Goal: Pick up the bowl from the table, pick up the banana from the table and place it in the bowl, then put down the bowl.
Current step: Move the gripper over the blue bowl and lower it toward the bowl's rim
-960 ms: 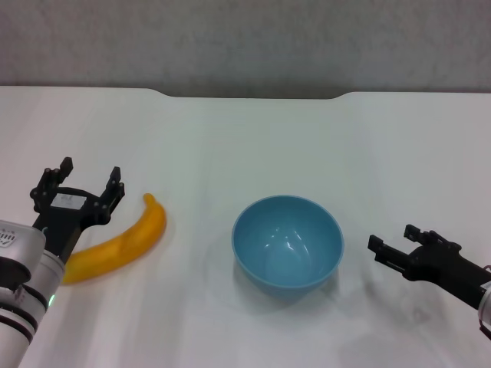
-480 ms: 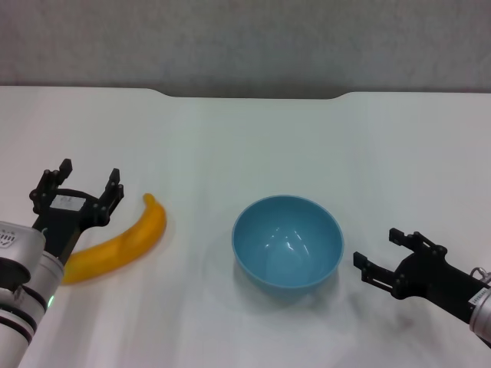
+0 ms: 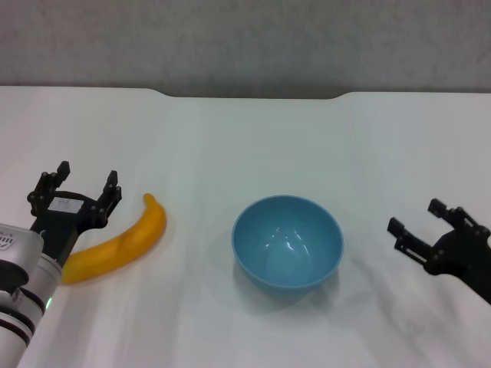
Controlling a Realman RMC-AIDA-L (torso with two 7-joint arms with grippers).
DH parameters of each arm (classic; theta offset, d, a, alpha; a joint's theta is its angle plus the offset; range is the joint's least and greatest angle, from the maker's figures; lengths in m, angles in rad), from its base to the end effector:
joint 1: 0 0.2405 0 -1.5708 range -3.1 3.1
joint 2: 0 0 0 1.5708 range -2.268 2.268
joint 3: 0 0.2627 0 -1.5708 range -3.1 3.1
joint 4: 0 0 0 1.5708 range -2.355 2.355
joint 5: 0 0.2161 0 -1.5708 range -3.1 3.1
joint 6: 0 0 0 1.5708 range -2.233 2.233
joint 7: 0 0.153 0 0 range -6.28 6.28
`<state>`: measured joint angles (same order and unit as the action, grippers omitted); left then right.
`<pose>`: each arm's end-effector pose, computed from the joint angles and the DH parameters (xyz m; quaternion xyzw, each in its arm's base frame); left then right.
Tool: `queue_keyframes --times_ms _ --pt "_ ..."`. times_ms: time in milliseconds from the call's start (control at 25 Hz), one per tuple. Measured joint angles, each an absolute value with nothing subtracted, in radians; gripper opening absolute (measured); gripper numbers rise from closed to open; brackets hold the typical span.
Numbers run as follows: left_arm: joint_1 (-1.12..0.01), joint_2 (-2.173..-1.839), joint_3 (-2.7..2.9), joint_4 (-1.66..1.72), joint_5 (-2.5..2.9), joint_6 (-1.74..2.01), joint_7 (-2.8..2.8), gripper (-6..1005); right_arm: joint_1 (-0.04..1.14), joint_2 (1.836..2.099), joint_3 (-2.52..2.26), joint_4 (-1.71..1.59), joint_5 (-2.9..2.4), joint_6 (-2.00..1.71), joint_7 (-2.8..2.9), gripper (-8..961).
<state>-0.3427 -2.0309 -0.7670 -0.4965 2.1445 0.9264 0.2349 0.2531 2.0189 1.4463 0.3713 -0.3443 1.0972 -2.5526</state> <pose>-0.3189 0.3434 -0.0508 -0.7283 -0.2182 -0.2196 0.6114 0.3363 0.3098 -0.0347 -0.8103 0.2386 0.3101 0.4363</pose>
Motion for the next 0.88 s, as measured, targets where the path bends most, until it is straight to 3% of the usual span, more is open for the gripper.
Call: queue_keyframes --times_ms 400,880 --pt "-0.338 -2.029 -0.767 -0.518 2.145 0.895 0.269 783 0.229 2.006 1.453 0.486 -0.396 1.053 -2.395 889" --pt "-0.331 -2.029 -0.767 -0.52 2.144 0.888 0.273 782 0.153 2.004 1.583 0.985 -1.081 0.677 -1.787 887"
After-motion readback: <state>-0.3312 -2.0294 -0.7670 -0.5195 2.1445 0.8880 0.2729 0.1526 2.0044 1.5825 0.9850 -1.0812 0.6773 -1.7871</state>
